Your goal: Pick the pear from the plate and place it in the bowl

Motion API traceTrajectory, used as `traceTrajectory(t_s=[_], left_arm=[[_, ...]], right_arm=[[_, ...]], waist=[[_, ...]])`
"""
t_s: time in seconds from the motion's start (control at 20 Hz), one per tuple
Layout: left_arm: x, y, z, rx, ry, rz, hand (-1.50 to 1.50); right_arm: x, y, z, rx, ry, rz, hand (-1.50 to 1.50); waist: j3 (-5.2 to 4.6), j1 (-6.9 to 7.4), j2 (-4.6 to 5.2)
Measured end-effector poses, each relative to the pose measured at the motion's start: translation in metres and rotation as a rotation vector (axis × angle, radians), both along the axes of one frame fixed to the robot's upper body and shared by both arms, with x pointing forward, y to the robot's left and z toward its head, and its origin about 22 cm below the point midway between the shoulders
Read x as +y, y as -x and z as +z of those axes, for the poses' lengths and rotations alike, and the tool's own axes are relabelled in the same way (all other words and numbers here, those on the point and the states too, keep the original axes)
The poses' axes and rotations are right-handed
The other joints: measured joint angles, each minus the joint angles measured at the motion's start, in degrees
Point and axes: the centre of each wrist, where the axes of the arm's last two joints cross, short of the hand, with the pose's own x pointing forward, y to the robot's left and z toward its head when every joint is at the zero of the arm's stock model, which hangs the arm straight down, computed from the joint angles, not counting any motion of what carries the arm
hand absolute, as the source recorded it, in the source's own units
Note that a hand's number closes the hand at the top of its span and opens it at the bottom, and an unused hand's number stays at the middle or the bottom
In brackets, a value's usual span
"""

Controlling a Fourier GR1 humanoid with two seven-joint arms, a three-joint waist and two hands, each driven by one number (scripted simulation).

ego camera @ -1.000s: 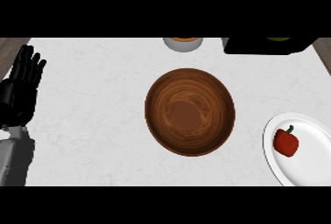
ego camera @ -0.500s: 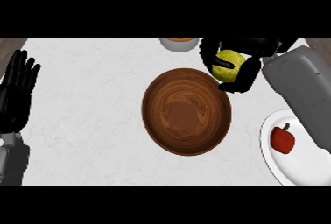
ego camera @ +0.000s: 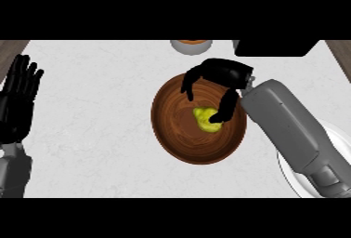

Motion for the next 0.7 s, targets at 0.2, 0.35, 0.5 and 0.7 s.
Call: traceTrajectory(t_s=[0.2, 0.35, 0.5, 0.7], left_arm=[[0.002, -0.003, -0.002, 0.004, 0.0, 0.0, 0.0], [-0.004, -0.004, -0.003, 0.005, 0.004, -0.006, 0.0], [-0.006, -0.007, 0.0, 0.0, 0.0, -0.011, 0.0], [-0.005, -0.007, 0.006, -0.001, -0.001, -0.014, 0.0]], right_arm=[[0.006, -0.001, -0.018, 0.123, -0.1, -0.008, -1.5], [0.01, -0.004, -0.028, 0.166, -0.223, -0.039, -1.5], [0.002, -0.016, -0.019, 0.172, -0.364, -0.102, -1.5], [-0.026, -0.033, -0.009, 0.182, -0.481, -0.215, -1.5]], waist=[[0.0, -0.06, 0.06], [0.02, 0.15, 0.13], [0.02, 0.37, 0.24], [0.04, 0.73, 0.33]])
